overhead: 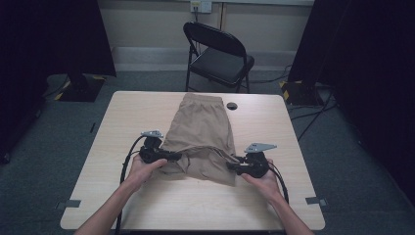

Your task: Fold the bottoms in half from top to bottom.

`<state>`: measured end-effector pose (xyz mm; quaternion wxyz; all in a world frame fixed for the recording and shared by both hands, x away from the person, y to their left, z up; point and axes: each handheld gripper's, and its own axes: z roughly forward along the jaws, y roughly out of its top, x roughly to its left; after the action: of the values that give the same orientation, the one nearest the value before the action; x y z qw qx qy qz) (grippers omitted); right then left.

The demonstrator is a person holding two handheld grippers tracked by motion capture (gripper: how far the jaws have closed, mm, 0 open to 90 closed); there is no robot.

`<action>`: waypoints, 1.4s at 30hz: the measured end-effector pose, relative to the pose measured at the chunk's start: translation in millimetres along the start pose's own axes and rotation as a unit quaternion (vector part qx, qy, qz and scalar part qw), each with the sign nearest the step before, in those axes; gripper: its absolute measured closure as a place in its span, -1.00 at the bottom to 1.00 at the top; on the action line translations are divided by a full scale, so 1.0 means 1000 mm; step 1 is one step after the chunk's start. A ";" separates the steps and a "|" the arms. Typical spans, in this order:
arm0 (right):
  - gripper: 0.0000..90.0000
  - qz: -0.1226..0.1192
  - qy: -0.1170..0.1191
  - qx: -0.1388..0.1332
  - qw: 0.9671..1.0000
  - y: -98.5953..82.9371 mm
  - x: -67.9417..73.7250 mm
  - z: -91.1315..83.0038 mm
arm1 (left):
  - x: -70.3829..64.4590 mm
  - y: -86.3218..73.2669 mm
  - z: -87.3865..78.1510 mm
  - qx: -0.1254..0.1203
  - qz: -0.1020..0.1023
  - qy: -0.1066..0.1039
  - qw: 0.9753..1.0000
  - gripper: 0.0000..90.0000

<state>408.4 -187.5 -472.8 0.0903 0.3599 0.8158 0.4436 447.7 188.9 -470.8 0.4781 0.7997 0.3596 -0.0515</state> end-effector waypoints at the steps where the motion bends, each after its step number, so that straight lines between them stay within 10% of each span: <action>1: 0.21 -0.002 -0.001 0.000 1.000 -0.001 0.000 -0.002 | 0.000 0.000 0.000 -0.002 -0.002 0.000 1.000 0.91; 6: 0.10 -0.011 -0.006 0.004 1.000 -0.001 0.002 0.000 | 0.001 0.000 0.000 0.000 -0.001 0.001 1.000 0.91; 13: 0.88 0.001 0.007 -0.021 1.000 0.003 -0.001 -0.001 | -0.002 0.000 0.000 -0.005 0.004 -0.001 1.000 0.91; 20: 0.94 0.009 0.022 -0.019 1.000 0.004 -0.001 -0.005 | -0.005 -0.001 -0.003 -0.006 0.011 0.001 1.000 0.88; 35: 0.94 0.021 0.020 -0.019 0.999 0.009 -0.002 -0.002 | -0.038 -0.005 -0.034 -0.050 0.032 0.023 0.998 0.01; 42: 0.94 0.023 0.019 -0.017 0.999 0.010 -0.003 -0.001 | -0.042 -0.020 -0.018 -0.025 0.032 0.033 0.999 -0.21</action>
<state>414.7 -186.6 -464.3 0.0708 0.3684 0.8012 0.4662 399.7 187.2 -457.8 0.4869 0.8002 0.3501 -0.0009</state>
